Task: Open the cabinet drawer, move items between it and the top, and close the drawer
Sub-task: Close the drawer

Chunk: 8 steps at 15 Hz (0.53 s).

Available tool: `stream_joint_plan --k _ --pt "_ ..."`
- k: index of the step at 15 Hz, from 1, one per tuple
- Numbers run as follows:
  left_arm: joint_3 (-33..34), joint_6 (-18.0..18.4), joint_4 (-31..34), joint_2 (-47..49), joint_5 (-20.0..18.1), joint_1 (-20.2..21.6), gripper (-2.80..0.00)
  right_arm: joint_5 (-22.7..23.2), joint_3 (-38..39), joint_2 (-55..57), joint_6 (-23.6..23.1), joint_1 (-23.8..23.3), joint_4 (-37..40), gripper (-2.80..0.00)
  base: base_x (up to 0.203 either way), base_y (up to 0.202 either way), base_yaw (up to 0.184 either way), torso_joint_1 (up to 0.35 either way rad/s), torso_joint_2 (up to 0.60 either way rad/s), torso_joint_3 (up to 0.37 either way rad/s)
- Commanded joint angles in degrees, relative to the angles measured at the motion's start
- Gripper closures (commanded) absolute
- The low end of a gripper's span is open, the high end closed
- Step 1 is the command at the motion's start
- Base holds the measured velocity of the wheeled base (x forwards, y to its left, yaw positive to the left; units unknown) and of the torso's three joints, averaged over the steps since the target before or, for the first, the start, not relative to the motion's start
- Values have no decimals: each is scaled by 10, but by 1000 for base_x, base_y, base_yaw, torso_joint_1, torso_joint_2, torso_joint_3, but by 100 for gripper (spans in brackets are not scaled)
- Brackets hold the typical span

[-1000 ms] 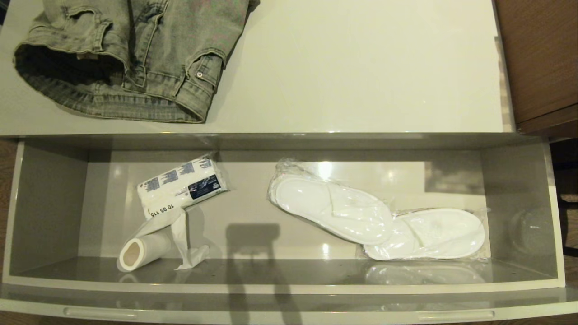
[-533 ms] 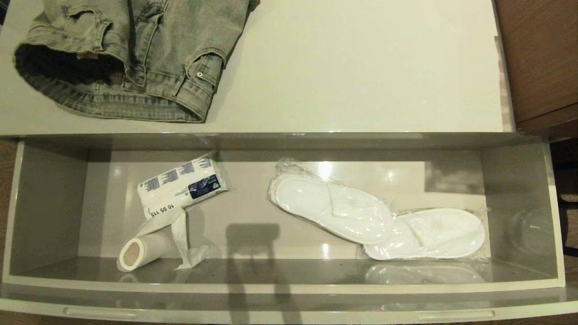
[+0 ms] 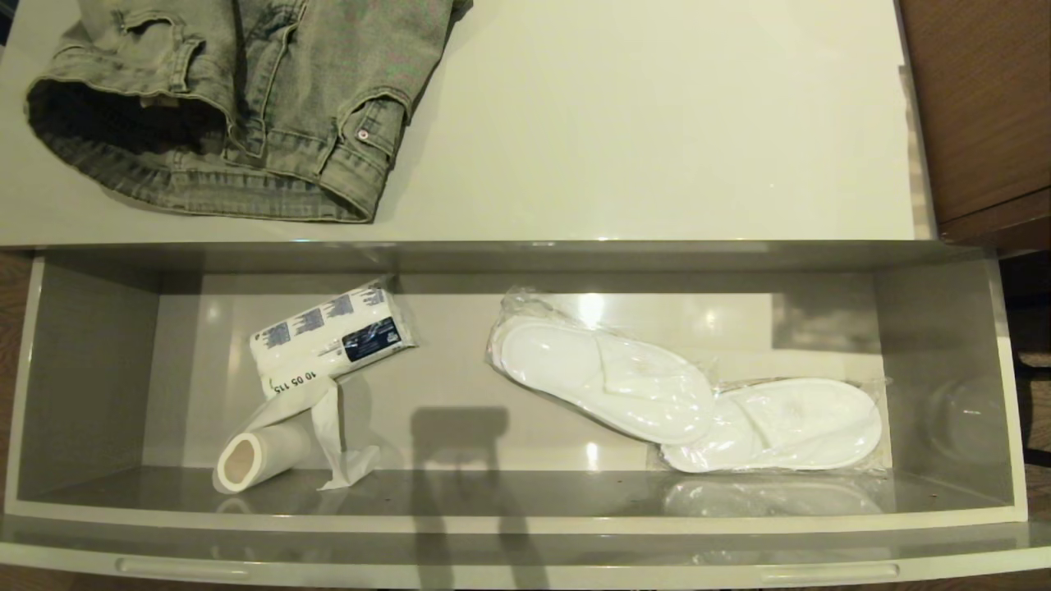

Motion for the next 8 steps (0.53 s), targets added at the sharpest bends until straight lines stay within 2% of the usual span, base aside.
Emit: stream_joint_plan --k 1,4,5,8 --pt "-4 25 8 1 -2 0 0 -1 1 1 2 0 0 0 0 0 0 0 0 0" --pt "-8 37 2 2 -4 0 0 -1 1 1 3 0 0 0 0 0 0 0 0 0" --pt "-34 37 5 10 -3 0 0 -1 1 1 3 0 -1 0 0 0 0 0 0 0" --pt "-139 -9 28 109 1 1 0 -1 1 1 0 0 -1 0 0 0 0 0 0 0"
